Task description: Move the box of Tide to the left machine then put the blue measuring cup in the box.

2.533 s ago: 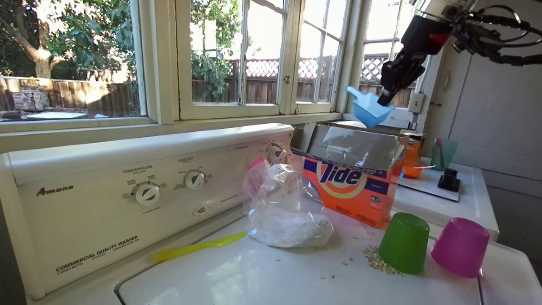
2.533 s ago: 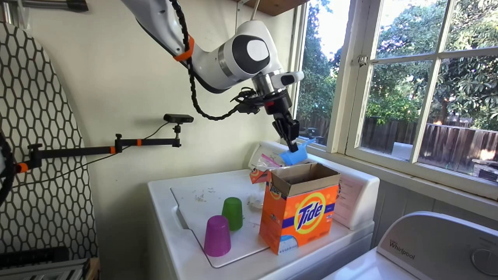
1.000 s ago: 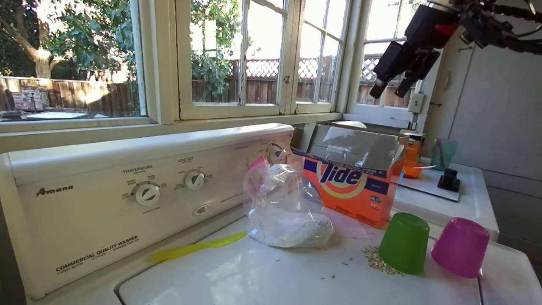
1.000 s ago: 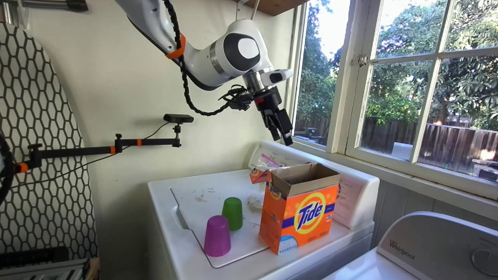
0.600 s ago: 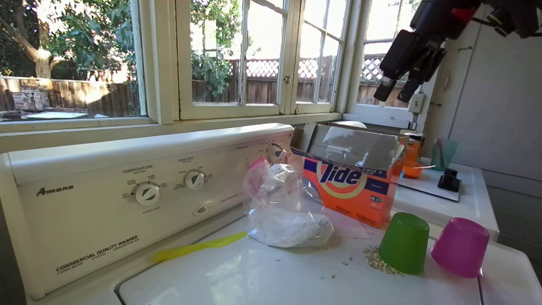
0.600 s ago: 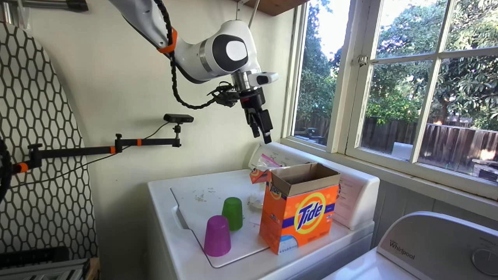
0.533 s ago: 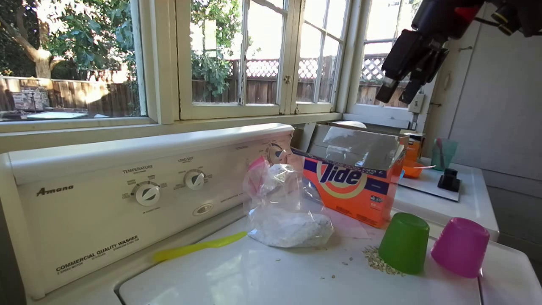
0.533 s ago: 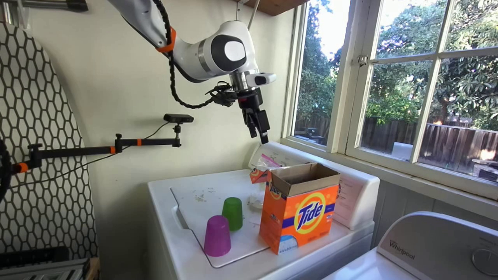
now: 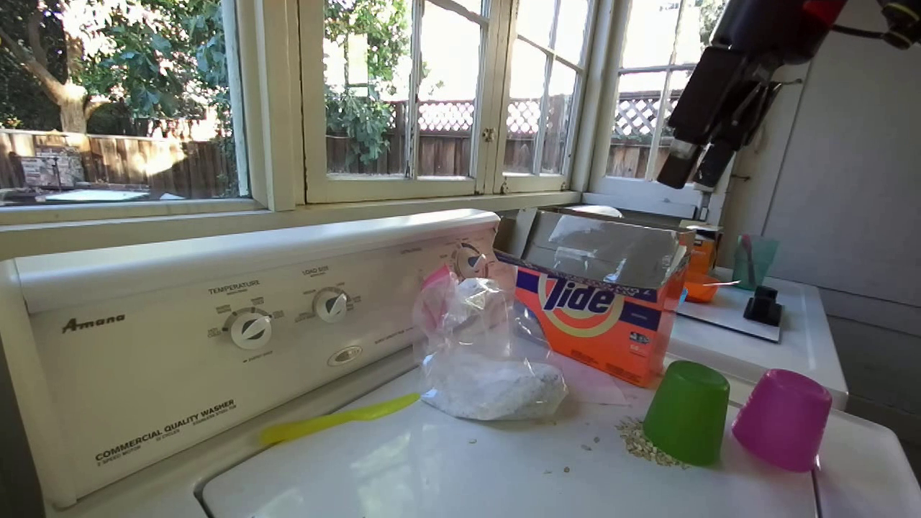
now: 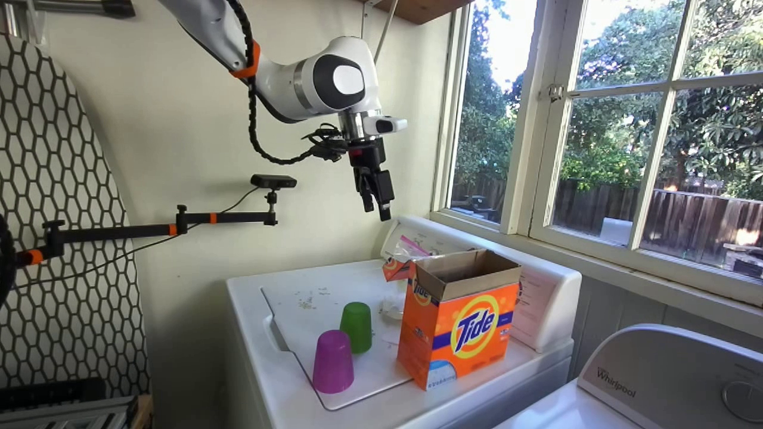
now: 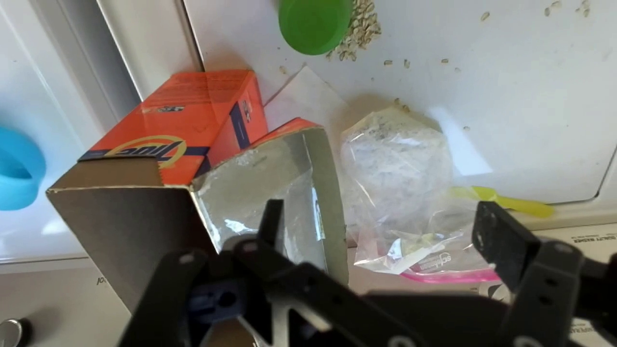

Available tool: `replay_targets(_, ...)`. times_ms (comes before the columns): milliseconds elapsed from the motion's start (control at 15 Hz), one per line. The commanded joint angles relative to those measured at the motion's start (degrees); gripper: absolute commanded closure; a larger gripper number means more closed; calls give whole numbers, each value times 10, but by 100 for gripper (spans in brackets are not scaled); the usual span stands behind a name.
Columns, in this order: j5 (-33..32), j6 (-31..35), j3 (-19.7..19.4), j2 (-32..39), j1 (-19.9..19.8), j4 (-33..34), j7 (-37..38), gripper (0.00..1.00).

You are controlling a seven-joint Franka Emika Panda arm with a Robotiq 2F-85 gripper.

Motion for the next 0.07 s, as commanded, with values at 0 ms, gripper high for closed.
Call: replay_targets(0,0,-1,0,0,-1,1,-1,0)
